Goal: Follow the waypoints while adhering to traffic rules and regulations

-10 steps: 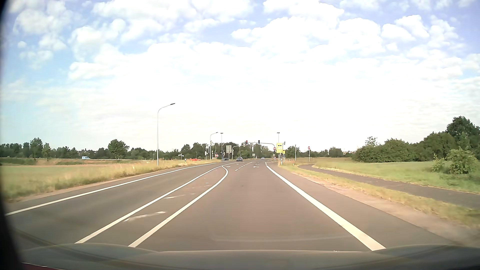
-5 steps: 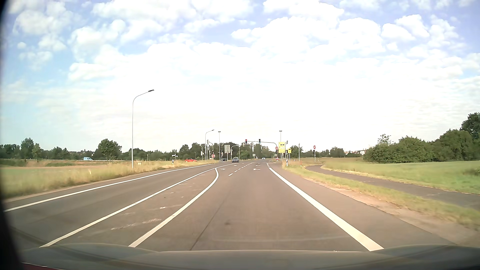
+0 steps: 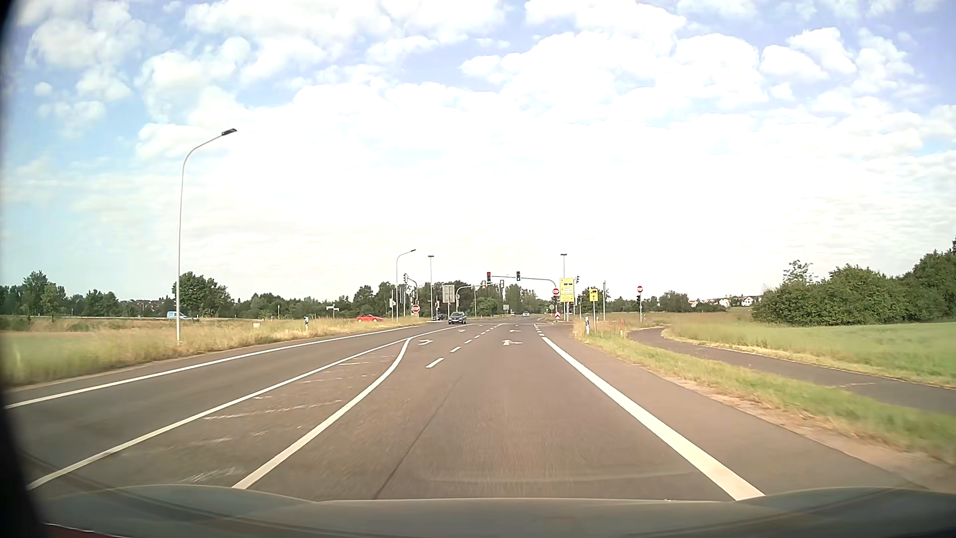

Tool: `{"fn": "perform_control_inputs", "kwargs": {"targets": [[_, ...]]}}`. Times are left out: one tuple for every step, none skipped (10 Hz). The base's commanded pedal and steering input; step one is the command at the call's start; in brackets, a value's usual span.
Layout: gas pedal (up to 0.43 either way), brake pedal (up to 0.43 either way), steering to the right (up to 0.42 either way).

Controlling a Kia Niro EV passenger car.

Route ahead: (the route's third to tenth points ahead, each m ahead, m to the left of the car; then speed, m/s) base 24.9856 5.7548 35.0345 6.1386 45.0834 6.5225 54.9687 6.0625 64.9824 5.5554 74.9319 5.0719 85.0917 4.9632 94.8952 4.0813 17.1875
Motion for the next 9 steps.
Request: {"fn": "perform_control_inputs", "kwargs": {"targets": [[0.339, 0.030, 0.001], [0.331, 0.030, 0.001], [0.331, 0.030, 0.002], [0.331, 0.030, 0.002], [0.319, 0.030, 0.002], [0.319, 0.030, 0.002], [0.319, 0.030, 0.003], [0.319, 0.030, 0.003], [0.319, 0.030, 0.004]]}}
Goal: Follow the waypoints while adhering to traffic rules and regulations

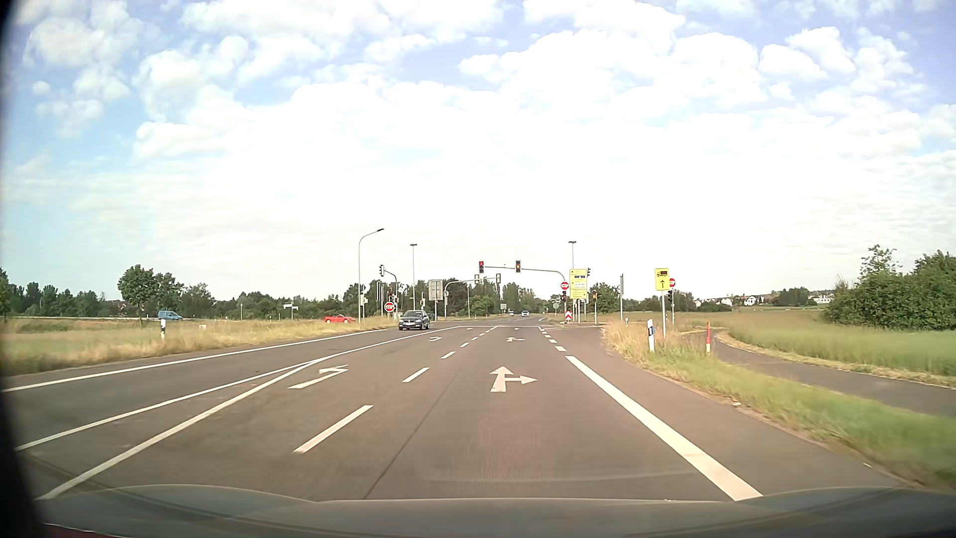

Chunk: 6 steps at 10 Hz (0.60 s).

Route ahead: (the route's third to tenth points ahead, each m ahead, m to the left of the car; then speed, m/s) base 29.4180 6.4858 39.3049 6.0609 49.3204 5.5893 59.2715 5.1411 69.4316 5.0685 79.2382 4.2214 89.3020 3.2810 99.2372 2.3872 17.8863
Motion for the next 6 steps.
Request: {"fn": "perform_control_inputs", "kwargs": {"targets": [[0.000, 0.030, 0.004], [0.000, 0.030, 0.004], [0.000, 0.030, 0.004], [0.000, 0.030, 0.005], [0.000, 0.030, 0.005], [0.000, 0.030, 0.005]]}}
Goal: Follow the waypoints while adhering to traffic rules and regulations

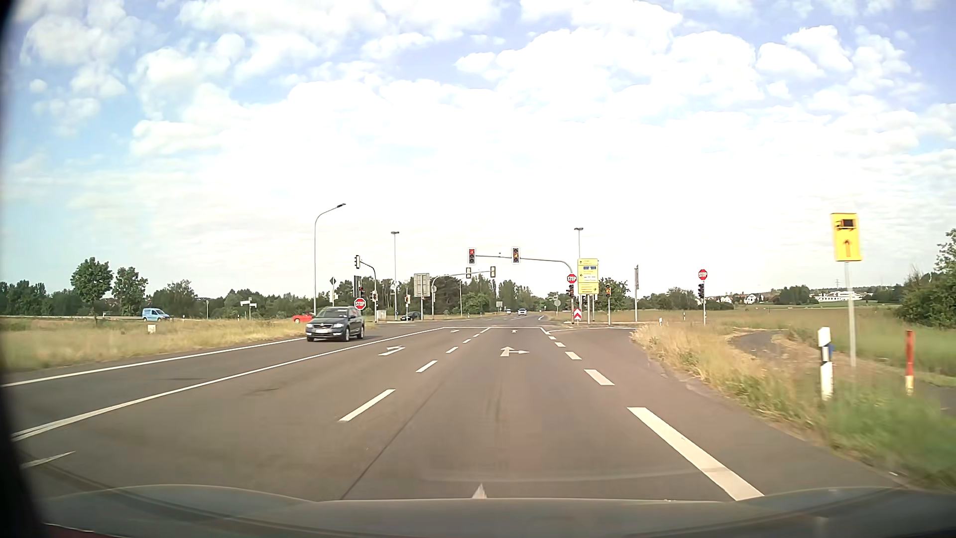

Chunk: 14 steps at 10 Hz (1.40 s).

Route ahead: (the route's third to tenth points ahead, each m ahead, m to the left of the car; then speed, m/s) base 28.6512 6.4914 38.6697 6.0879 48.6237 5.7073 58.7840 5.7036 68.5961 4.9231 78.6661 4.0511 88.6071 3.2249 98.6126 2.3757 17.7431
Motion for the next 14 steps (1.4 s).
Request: {"fn": "perform_control_inputs", "kwargs": {"targets": [[0.000, 0.030, 0.005], [0.000, 0.030, 0.006], [0.000, 0.030, 0.005], [0.197, 0.030, 0.005], [0.531, 0.030, 0.006], [0.713, 0.030, 0.006], [0.850, 0.030, 0.006], [0.870, 0.030, 0.006], [0.961, 0.030, 0.006], [0.972, 0.030, 0.005], [0.972, 0.030, 0.005], [0.972, 0.030, 0.004], [0.972, 0.030, 0.005], [0.972, 0.030, 0.004]]}}
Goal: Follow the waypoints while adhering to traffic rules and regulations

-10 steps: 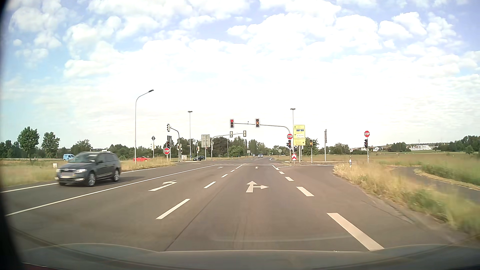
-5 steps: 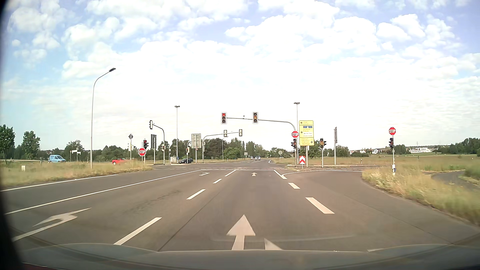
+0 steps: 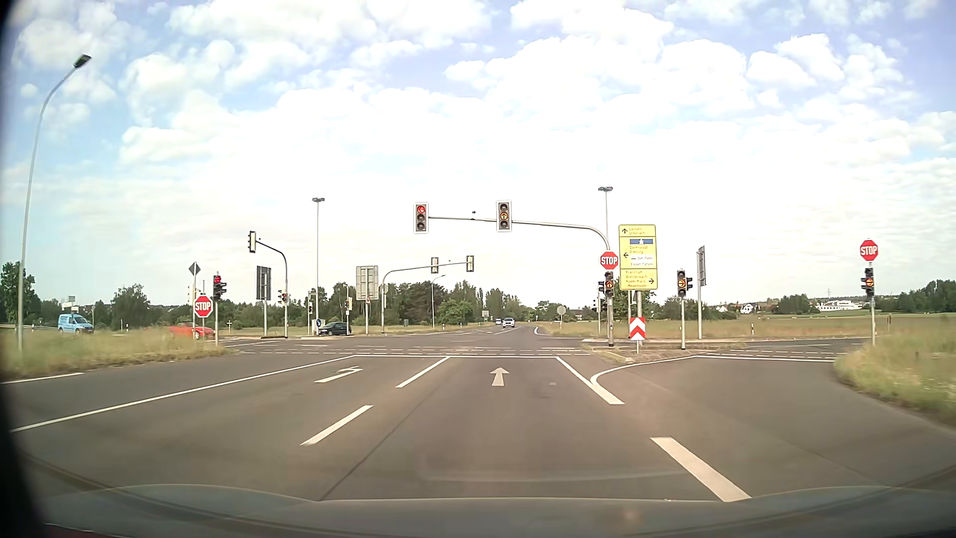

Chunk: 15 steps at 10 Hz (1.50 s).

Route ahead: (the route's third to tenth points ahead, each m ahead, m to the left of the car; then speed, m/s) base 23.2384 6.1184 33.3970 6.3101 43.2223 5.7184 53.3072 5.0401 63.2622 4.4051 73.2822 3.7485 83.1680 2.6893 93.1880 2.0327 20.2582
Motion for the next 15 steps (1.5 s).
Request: {"fn": "perform_control_inputs", "kwargs": {"targets": [[0.972, 0.030, 0.004], [0.972, 0.030, 0.006], [0.972, 0.030, 0.006], [0.972, 0.030, 0.006], [0.972, 0.030, 0.005], [0.972, 0.030, 0.003], [0.972, 0.030, 0.003], [0.972, 0.030, 0.004], [0.961, 0.030, 0.005], [0.740, 0.030, 0.006], [0.260, 0.030, 0.009], [0.000, 0.030, 0.009], [0.000, 0.030, 0.009], [0.000, 0.030, 0.009], [0.000, 0.030, 0.009]]}}
